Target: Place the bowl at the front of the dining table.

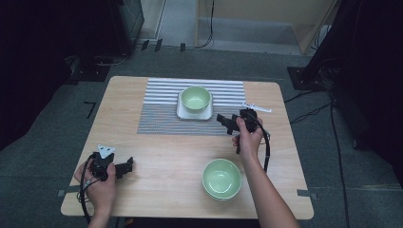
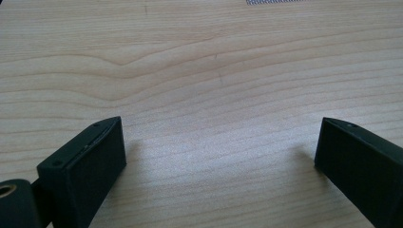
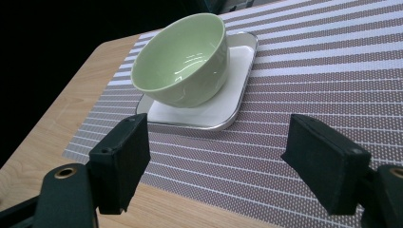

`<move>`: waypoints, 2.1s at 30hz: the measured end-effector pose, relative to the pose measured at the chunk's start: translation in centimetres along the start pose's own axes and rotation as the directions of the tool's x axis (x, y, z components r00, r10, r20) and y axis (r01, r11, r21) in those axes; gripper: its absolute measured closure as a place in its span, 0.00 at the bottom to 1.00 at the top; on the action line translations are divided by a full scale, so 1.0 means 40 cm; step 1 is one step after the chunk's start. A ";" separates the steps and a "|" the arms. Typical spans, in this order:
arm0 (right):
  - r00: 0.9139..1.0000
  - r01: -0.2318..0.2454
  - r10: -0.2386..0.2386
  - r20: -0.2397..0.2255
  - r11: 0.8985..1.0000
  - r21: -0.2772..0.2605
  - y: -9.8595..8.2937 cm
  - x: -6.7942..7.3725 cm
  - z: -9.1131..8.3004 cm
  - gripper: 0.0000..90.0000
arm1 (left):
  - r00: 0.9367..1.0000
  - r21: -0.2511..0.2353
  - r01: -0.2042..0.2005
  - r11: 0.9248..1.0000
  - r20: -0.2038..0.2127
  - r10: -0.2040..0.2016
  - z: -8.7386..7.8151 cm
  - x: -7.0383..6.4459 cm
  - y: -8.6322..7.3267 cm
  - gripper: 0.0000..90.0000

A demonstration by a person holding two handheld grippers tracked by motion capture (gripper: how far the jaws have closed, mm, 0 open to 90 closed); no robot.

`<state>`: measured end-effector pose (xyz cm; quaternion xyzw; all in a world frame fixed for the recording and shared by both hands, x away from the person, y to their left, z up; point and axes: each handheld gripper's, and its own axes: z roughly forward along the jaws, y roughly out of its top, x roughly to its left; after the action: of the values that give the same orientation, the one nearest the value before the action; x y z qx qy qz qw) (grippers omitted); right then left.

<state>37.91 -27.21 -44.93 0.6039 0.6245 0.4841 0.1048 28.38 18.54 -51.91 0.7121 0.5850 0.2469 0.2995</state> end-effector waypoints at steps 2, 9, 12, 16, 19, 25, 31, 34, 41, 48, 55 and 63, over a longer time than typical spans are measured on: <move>1.000 0.004 -0.004 0.003 1.000 -0.007 -0.002 0.001 -0.003 0.26 | 1.000 0.000 0.000 1.000 0.000 0.000 0.000 0.000 0.000 0.03; 1.000 0.013 -0.013 0.002 0.999 -0.034 -0.011 -0.001 -0.030 0.26 | 1.000 0.000 0.000 1.000 0.000 0.000 0.000 0.000 0.000 0.03; 1.000 0.014 -0.014 0.004 0.999 -0.037 -0.017 -0.005 -0.039 0.26 | 1.000 0.000 0.000 1.000 0.000 0.000 0.000 0.000 0.000 0.03; 1.000 0.028 -0.027 0.014 0.999 -0.036 -0.024 -0.009 -0.047 0.25 | 1.000 0.000 0.000 1.000 0.000 0.000 0.000 0.000 0.000 0.03; 0.999 0.031 -0.030 0.015 0.999 -0.040 -0.032 -0.013 -0.055 0.25 | 1.000 0.000 0.000 1.000 0.000 0.000 0.000 0.000 0.000 0.03; 0.999 0.028 -0.026 0.026 0.998 -0.055 -0.053 -0.029 -0.081 0.26 | 1.000 0.000 0.000 1.000 0.000 0.000 0.000 0.000 0.000 0.03; 0.999 0.034 -0.031 0.038 0.997 -0.066 -0.066 -0.044 -0.100 0.26 | 1.000 0.000 0.000 1.000 0.000 0.000 0.000 0.000 0.000 0.03; 0.998 0.035 -0.031 0.047 0.997 -0.070 -0.077 -0.054 -0.113 0.26 | 1.000 0.000 -0.001 1.000 0.001 0.001 0.000 0.000 0.000 0.03; 0.997 0.051 -0.046 0.061 0.996 -0.074 -0.097 -0.067 -0.129 0.25 | 1.000 0.000 -0.002 1.000 0.001 0.002 0.000 0.000 0.000 0.03; 0.996 0.056 -0.050 0.080 0.996 -0.074 -0.113 -0.085 -0.150 0.25 | 1.000 0.000 -0.002 1.000 0.001 0.002 0.000 0.000 0.000 0.03; 0.994 0.053 -0.045 0.095 0.996 -0.077 -0.131 -0.101 -0.168 0.25 | 1.000 0.000 -0.002 1.000 0.001 0.002 0.000 0.000 0.000 0.03; 0.993 0.051 -0.042 0.113 0.996 -0.074 -0.154 -0.120 -0.189 0.25 | 1.000 0.000 -0.003 1.000 0.001 0.003 0.000 0.000 0.000 0.03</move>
<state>29.68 -33.72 -47.78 0.6107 0.6125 0.4708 0.1736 28.38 18.53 -51.91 0.7130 0.5839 0.2467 0.2995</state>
